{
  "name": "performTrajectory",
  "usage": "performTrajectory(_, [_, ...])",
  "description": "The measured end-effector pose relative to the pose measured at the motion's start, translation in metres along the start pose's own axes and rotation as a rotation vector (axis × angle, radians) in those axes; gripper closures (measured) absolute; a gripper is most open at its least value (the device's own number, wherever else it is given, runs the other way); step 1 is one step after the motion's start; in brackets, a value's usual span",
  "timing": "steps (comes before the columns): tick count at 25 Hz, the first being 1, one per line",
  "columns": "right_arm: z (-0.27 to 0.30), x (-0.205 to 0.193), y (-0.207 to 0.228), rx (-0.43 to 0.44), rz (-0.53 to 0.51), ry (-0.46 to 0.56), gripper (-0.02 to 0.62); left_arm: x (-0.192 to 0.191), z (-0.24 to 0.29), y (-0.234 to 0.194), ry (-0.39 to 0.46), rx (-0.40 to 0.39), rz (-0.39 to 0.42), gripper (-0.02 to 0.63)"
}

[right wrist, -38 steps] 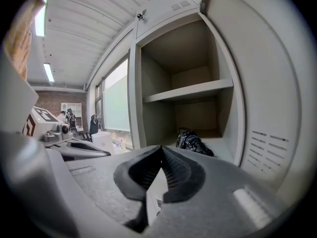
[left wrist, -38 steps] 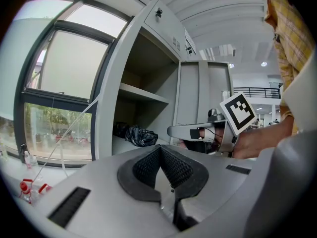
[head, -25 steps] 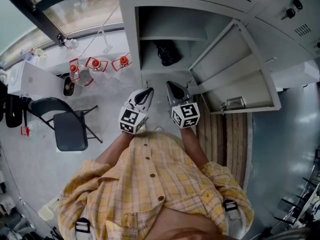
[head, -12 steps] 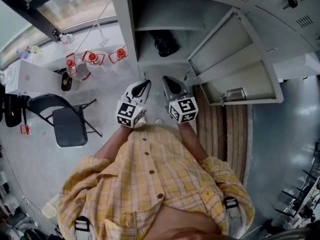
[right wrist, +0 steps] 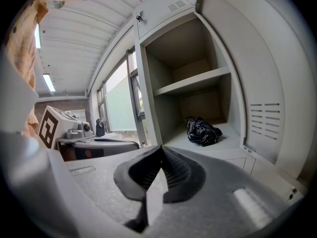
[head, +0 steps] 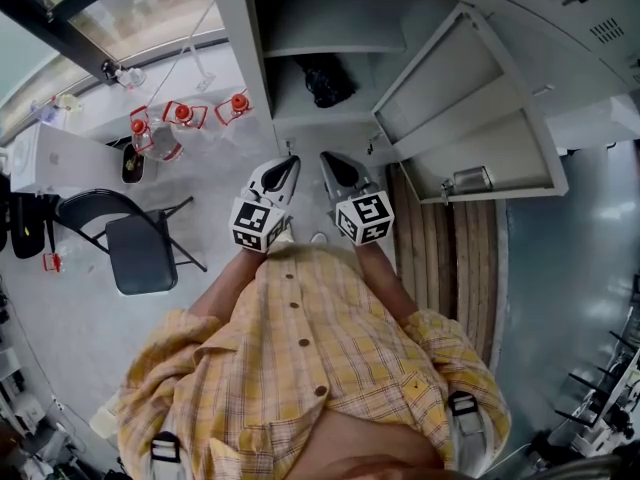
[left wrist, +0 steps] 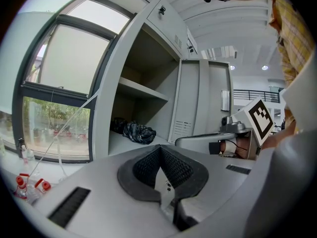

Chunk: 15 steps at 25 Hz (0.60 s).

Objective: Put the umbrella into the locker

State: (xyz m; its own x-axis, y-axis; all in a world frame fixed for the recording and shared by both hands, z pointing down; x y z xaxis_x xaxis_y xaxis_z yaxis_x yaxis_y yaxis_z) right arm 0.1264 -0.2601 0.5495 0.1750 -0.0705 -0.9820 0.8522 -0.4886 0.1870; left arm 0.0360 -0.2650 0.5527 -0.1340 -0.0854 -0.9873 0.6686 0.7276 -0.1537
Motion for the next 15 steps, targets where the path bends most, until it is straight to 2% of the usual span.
performTrajectory(15, [-0.0043,0.0032,-0.0061,-0.001,-0.008,0.009,0.598,0.003,-0.0069,-0.0017,0.008,0.005,-0.005,0.601])
Point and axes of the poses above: the fingertips, and each gripper's own axes: z forward along the fingers, y to its right, x out of its top, the point moved 3 cm from there along -z, backward along the fingers, and after that the axes turned 15 degrees about y, right-handed, at the moved point
